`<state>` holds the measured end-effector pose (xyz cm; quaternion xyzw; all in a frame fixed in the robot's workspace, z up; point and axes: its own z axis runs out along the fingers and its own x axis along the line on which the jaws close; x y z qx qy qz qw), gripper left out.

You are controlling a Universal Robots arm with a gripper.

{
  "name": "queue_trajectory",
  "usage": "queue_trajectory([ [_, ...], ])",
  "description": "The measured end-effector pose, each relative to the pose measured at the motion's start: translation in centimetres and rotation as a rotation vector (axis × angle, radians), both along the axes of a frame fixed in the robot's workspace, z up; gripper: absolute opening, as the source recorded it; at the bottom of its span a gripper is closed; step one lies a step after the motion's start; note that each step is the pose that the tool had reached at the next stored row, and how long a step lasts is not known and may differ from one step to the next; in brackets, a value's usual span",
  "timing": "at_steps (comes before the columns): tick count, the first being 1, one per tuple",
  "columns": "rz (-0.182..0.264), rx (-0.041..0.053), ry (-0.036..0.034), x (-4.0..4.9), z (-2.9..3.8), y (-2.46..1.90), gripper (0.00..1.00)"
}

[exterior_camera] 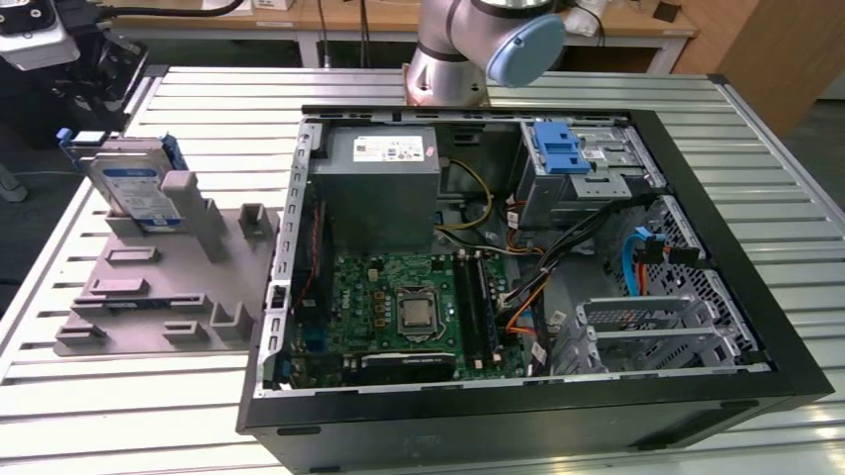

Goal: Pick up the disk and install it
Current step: 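Pick up the disk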

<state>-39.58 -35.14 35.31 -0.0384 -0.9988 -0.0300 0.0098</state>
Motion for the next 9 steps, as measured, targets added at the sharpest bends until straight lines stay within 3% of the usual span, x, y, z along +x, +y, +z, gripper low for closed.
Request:
queue_trajectory([
  [9, 0.000, 0.0000, 0.0000, 0.55, 0.00, 0.00, 0.11],
])
